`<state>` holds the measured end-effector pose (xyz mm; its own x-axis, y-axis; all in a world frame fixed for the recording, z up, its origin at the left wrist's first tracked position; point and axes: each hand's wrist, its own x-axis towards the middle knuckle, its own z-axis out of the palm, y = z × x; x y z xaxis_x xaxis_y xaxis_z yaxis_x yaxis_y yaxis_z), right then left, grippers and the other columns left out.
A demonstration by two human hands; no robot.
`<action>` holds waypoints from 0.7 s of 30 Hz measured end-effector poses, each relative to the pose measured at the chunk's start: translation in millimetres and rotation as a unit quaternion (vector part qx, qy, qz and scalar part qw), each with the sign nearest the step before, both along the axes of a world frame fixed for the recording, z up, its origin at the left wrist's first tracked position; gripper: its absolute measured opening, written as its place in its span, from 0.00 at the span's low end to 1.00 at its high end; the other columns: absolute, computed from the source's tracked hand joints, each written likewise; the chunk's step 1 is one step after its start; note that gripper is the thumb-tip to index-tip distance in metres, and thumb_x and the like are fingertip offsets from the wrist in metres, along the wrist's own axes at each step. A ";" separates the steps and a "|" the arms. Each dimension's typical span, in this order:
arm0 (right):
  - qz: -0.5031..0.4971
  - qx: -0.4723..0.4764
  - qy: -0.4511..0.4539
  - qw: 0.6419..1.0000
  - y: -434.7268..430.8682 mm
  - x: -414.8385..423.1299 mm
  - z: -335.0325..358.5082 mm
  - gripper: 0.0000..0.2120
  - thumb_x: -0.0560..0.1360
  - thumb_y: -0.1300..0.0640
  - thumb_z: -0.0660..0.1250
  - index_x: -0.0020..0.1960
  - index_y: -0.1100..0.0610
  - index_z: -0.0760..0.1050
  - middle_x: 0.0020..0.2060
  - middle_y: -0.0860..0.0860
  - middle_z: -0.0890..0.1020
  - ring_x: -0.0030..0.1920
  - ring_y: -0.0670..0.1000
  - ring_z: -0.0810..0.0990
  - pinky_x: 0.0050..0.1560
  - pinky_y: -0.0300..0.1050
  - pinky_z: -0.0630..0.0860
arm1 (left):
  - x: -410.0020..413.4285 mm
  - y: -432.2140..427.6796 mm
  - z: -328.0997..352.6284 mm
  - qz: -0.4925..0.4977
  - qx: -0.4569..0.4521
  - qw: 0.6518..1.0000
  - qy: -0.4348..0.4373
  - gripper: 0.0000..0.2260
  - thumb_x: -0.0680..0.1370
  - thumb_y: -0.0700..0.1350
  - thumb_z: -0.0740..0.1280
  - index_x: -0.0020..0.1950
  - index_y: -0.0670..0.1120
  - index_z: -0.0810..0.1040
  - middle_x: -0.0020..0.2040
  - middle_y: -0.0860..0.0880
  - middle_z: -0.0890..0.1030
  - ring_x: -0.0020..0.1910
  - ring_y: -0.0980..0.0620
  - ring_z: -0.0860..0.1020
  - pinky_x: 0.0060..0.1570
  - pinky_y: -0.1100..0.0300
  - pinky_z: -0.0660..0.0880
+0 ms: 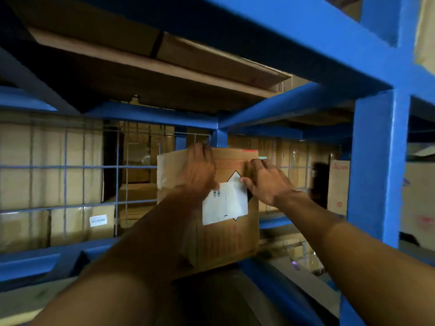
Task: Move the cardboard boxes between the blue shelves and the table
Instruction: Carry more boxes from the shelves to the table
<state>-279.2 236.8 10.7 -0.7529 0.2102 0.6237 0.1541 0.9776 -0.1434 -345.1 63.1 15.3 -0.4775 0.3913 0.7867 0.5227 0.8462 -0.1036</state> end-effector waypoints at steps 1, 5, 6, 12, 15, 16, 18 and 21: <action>0.009 -0.002 -0.002 1.000 4.8 -5.7 0.2 0.29 0.78 0.39 0.61 0.71 0.54 0.62 0.69 0.57 0.68 0.67 0.61 0.70 0.66 0.57 0.70 | -1.7 1.2 -1.2 0.020 -0.015 1.000 0.010 0.45 0.71 0.50 0.74 0.77 0.39 0.50 0.70 0.39 0.60 0.69 0.43 0.62 0.71 0.52 0.61; 0.049 -0.048 0.007 0.998 11.7 -24.6 0.9 0.37 0.73 0.38 0.68 0.74 0.50 0.56 0.71 0.57 0.64 0.67 0.62 0.70 0.64 0.57 0.71 | -4.7 -13.5 0.5 0.052 -0.020 0.998 0.000 0.42 0.71 0.46 0.75 0.76 0.41 0.52 0.69 0.40 0.58 0.67 0.45 0.62 0.70 0.54 0.62; 0.062 -0.062 0.012 0.996 11.8 -28.8 0.5 0.41 0.71 0.38 0.70 0.75 0.49 0.54 0.71 0.58 0.62 0.68 0.63 0.69 0.64 0.58 0.71 | -6.9 -20.8 1.9 0.046 0.000 0.999 -0.026 0.44 0.70 0.45 0.75 0.76 0.42 0.50 0.70 0.40 0.57 0.67 0.45 0.61 0.70 0.54 0.60; 0.157 -0.134 0.004 0.979 -12.5 -45.0 8.3 0.61 0.63 0.41 0.79 0.77 0.42 0.36 0.76 0.58 0.50 0.74 0.67 0.58 0.68 0.63 0.64 | -13.8 -46.4 11.8 0.047 0.100 0.985 -0.129 0.57 0.64 0.44 0.80 0.79 0.49 0.42 0.75 0.40 0.49 0.73 0.39 0.54 0.72 0.44 0.56; 0.165 -0.130 -0.020 0.978 -22.8 -53.2 15.6 0.65 0.63 0.44 0.81 0.76 0.41 0.31 0.77 0.58 0.47 0.75 0.66 0.54 0.69 0.65 0.61 | -18.3 -58.6 18.8 0.068 0.124 0.973 -0.182 0.61 0.62 0.43 0.82 0.77 0.60 0.38 0.77 0.40 0.41 0.75 0.35 0.50 0.72 0.37 0.55; 0.176 -0.152 -0.023 0.972 -23.2 -56.7 17.2 0.65 0.62 0.46 0.81 0.76 0.39 0.32 0.77 0.58 0.49 0.74 0.66 0.56 0.69 0.63 0.62 | -19.6 -64.1 19.1 0.070 0.142 0.966 -0.204 0.61 0.62 0.42 0.81 0.76 0.64 0.38 0.77 0.39 0.43 0.74 0.33 0.53 0.70 0.35 0.58; 0.229 -0.213 -0.020 0.949 -22.8 -62.8 16.2 0.64 0.61 0.51 0.83 0.77 0.40 0.36 0.75 0.57 0.59 0.72 0.62 0.63 0.67 0.59 0.65 | -18.7 -70.7 14.8 0.041 0.179 0.947 -0.262 0.60 0.63 0.40 0.80 0.74 0.68 0.39 0.75 0.36 0.54 0.70 0.34 0.63 0.67 0.36 0.65; 0.273 -0.241 0.001 0.931 -21.1 -65.7 11.6 0.60 0.59 0.57 0.84 0.76 0.44 0.45 0.69 0.51 0.68 0.69 0.56 0.68 0.62 0.51 0.68 | -11.1 -63.0 3.1 -0.027 0.206 0.926 -0.314 0.62 0.64 0.36 0.79 0.75 0.63 0.33 0.68 0.39 0.70 0.66 0.38 0.70 0.67 0.38 0.66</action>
<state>-344.9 215.7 22.3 -0.8285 0.0524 0.5576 -0.3478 0.7322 -0.5856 -356.2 0.0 18.4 -0.8806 0.1564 0.4474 0.4127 0.7171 0.5617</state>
